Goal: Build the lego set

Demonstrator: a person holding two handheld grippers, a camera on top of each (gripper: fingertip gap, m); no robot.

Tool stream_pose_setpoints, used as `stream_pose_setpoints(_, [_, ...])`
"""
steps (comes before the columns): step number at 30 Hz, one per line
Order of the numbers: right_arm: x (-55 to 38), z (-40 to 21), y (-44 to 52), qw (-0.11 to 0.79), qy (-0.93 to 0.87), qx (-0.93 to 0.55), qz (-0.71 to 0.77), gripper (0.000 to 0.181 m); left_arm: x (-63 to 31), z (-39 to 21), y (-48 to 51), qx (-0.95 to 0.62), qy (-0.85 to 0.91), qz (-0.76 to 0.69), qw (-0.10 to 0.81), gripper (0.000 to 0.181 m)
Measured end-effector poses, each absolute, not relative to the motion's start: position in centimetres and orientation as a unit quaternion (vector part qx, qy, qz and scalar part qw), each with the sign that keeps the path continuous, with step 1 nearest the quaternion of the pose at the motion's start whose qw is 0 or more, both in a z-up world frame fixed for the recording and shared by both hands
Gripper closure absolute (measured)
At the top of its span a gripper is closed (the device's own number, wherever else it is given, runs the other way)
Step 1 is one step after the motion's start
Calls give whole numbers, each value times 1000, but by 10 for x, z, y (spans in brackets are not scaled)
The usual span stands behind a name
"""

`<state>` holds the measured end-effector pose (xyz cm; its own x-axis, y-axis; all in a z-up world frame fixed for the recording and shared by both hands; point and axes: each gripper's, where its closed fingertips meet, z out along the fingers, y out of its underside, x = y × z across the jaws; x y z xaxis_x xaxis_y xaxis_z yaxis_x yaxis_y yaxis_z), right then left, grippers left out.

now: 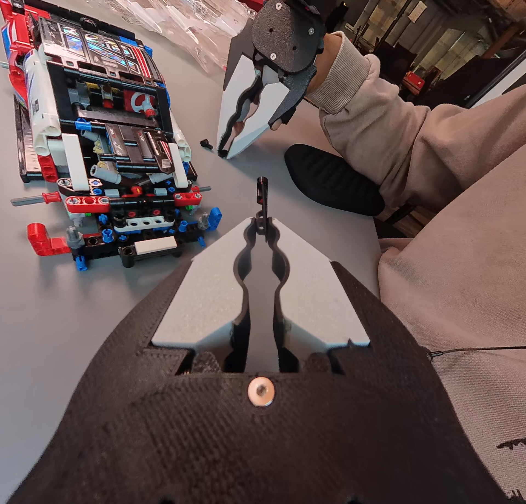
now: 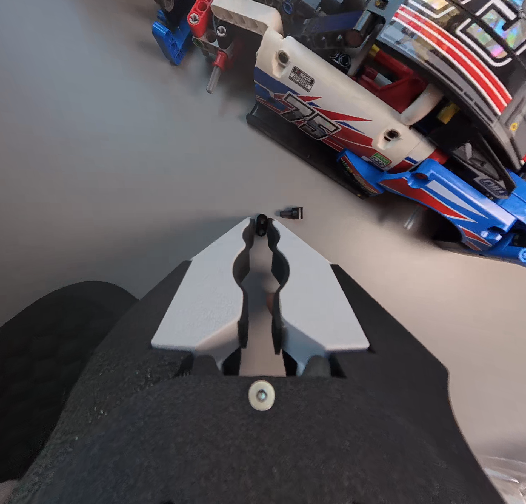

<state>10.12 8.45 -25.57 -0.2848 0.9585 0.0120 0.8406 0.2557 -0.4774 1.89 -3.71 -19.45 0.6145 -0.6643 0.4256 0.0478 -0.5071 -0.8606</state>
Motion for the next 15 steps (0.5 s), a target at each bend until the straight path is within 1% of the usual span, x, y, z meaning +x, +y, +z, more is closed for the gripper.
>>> stream_pose_setpoints(3, [103, -256, 84, 144, -775, -584, 192, 176, 18, -196, -37, -776, 196, -394, 452, 176])
stream_pose_setpoints(4, [99, -253, 78, 151, -775, -576, 212, 176, 18, -196, -37, -775, 196, -397, 451, 176])
stream_pose_setpoints(5, [86, -240, 66, 170, -761, -565, 271, 176, 19, -195, -38, -773, 197, -401, 450, 176])
stream_pose_setpoints(7, [52, -191, 29, 212, -684, -532, 452, 176, 21, -192, -40, -765, 205, -405, 457, 176])
stream_pose_setpoints(8, [41, -164, 10, 220, -637, -505, 540, 176, 22, -188, -40, -759, 206, -409, 463, 176])
stream_pose_setpoints(9, [33, -149, -2, 218, -596, -494, 595, 176, 22, -185, -41, -754, 205, -414, 467, 176])
stream_pose_setpoints(15, [18, -144, -26, 164, -489, -493, 701, 176, 17, -170, -40, -731, 189, -434, 491, 176])
